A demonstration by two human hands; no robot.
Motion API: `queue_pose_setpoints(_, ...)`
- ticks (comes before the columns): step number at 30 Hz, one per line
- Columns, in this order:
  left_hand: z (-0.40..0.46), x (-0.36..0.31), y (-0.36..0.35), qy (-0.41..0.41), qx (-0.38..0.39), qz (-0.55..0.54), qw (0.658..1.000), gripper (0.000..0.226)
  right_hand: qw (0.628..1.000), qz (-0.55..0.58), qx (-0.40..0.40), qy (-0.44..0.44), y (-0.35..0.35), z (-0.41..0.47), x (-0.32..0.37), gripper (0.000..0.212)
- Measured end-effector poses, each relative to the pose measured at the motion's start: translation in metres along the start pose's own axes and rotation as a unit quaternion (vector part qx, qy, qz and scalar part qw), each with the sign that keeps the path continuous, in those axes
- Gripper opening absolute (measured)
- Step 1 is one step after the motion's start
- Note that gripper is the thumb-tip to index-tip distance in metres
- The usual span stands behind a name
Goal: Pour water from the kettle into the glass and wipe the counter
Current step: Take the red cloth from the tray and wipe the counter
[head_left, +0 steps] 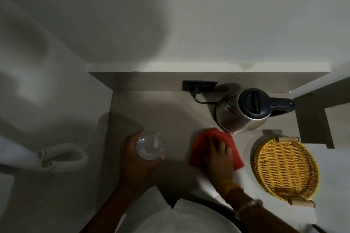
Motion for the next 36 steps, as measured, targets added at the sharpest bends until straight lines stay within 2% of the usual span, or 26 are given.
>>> queue_pose_setpoints(2,0.003,-0.011,0.0,-0.012,-0.003,-0.014,1.0,0.077,1.0,0.006,-0.002,0.005,0.017,0.044,0.039,0.061)
queue_pose_setpoints(4,0.013,-0.016,0.004,-0.017,-0.008,-0.025,1.0,0.075,0.998,0.013,-0.012,0.055,0.028,0.071,0.085,0.06)
queue_pose_setpoints(6,0.019,-0.011,0.008,-0.031,-0.018,-0.021,0.999,0.076,0.986,0.01,0.039,0.159,0.034,0.065,0.117,0.061)
queue_pose_setpoints(8,0.02,-0.005,0.01,-0.03,-0.035,-0.024,0.999,0.078,0.95,0.0,0.107,0.292,0.028,0.026,0.122,0.06)
queue_pose_setpoints(10,0.022,0.001,0.013,-0.017,-0.069,-0.031,0.997,0.074,0.92,-0.035,0.074,0.383,0.015,-0.02,0.092,0.055)
queue_pose_setpoints(12,0.021,0.001,0.012,-0.007,-0.084,-0.021,0.996,0.079,0.925,-0.036,0.003,0.378,-0.003,-0.048,0.037,0.055)
queue_pose_setpoints(13,0.02,0.001,0.012,-0.009,-0.083,-0.011,0.996,0.08,0.936,-0.029,-0.007,0.351,-0.01,-0.056,0.012,0.063)
queue_pose_setpoints(15,0.016,0.0,0.015,-0.012,-0.087,0.002,0.996,0.08,0.962,-0.033,-0.016,0.271,-0.009,-0.046,-0.022,0.101)
queue_pose_setpoints(16,0.012,-0.001,0.016,-0.013,-0.085,0.005,0.996,0.08,0.978,-0.037,-0.01,0.205,-0.004,-0.031,-0.025,0.111)
queue_pose_setpoints(17,0.008,-0.001,0.017,-0.021,-0.081,0.008,0.996,0.08,0.99,-0.033,-0.003,0.138,0.002,-0.015,-0.019,0.106)
queue_pose_setpoints(19,0.0,-0.006,0.017,-0.037,-0.08,0.007,0.996,0.079,0.999,-0.015,-0.017,0.041,0.015,0.028,0.011,0.074)
queue_pose_setpoints(21,-0.007,-0.019,0.012,-0.051,-0.081,0.008,0.995,0.087,1.0,0.018,0.001,0.004,0.025,0.062,0.049,0.057)
queue_pose_setpoints(24,-0.008,-0.037,0.006,-0.072,-0.062,0.003,0.995,0.094,0.997,0.011,-0.002,0.078,0.027,0.078,0.103,0.056)
queue_pose_setpoints(26,-0.001,-0.038,0.005,-0.073,-0.043,-0.002,0.996,0.094,0.981,-0.023,0.025,0.19,0.024,0.057,0.127,0.058)
queue_pose_setpoints(28,0.001,-0.033,0.004,-0.06,-0.046,-0.009,0.997,0.098,0.946,-0.045,0.042,0.318,0.013,0.017,0.119,0.06)
queue_pose_setpoints(30,-0.001,-0.033,0.003,-0.04,-0.043,-0.023,0.998,0.092,0.904,-0.072,0.035,0.421,0.005,-0.025,0.082,0.061)
queue_pose_setpoints(32,-0.002,-0.038,0.003,-0.033,-0.047,-0.019,0.998,0.081,0.901,-0.076,0.015,0.426,-0.001,-0.044,0.028,0.063)
queue_pose_setpoints(34,-0.002,-0.041,0.002,-0.043,-0.044,-0.01,0.998,0.074,0.936,-0.059,0.014,0.347,-0.003,-0.037,-0.013,0.071)
queue_pose_setpoints(36,-0.003,-0.039,0.001,-0.048,-0.054,-0.003,0.997,0.071,0.965,-0.075,0.028,0.249,0.003,-0.008,-0.021,0.075)
Point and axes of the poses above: each hand's wrist, its own z-axis towards the middle knuckle, its own y-axis out of the back of the hand, x = y × z, the point moved 1 cm from there along z, towards the middle knuckle, and after that the axes turned 15 degrees about -z, right-handed, at the moved point
